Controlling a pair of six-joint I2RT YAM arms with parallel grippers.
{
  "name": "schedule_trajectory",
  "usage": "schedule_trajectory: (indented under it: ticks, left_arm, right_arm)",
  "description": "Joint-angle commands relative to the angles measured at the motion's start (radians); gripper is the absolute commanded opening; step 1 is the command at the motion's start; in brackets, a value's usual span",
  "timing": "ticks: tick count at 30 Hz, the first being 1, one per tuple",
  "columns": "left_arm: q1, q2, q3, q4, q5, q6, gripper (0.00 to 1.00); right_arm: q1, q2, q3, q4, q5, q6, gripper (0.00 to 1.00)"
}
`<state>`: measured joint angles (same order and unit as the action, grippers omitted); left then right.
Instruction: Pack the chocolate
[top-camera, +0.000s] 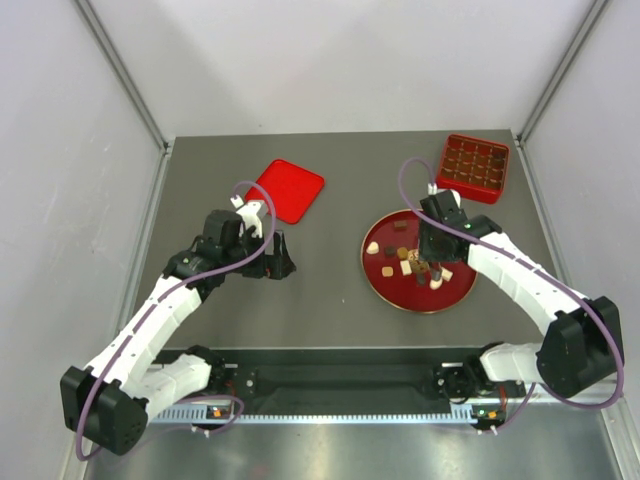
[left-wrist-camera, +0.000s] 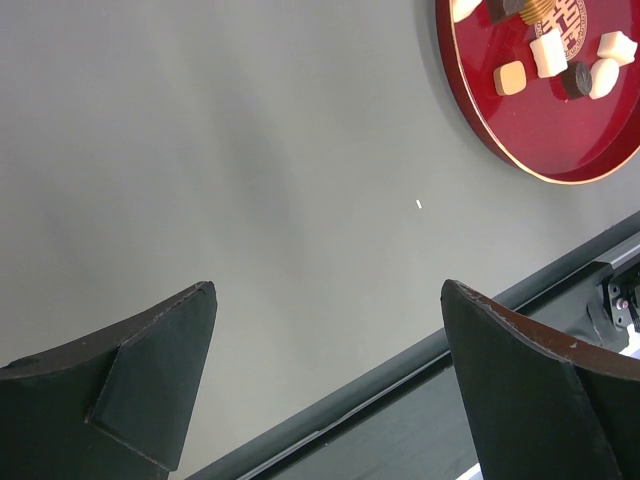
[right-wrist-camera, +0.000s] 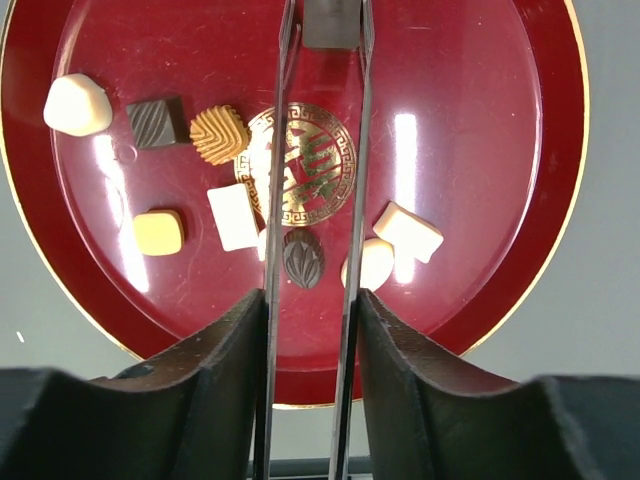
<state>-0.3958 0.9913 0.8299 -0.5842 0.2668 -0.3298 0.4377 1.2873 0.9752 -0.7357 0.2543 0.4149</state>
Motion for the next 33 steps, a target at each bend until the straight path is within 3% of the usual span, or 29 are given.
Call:
schedule_trajectory:
  ticks: [1, 19, 33]
  left_arm:
    - [-0.005, 0.000, -0.005, 0.021, -0.006, 0.006, 0.99]
    - [-0.006, 0.000, -0.005, 0.020, -0.005, 0.006, 0.99]
    - [-0.005, -0.002, -0.006, 0.023, 0.000, 0.006, 0.99]
  right_arm:
    - [0.015, -0.020, 0.011, 0.029, -0.009, -0.014, 0.39]
    - [-0.017, 0.001, 0.224, -0.057, 0.007, -0.040, 0.28]
    - [-0.350, 0.280, 0.649, -0.016, 0.000, -0.149, 0.27]
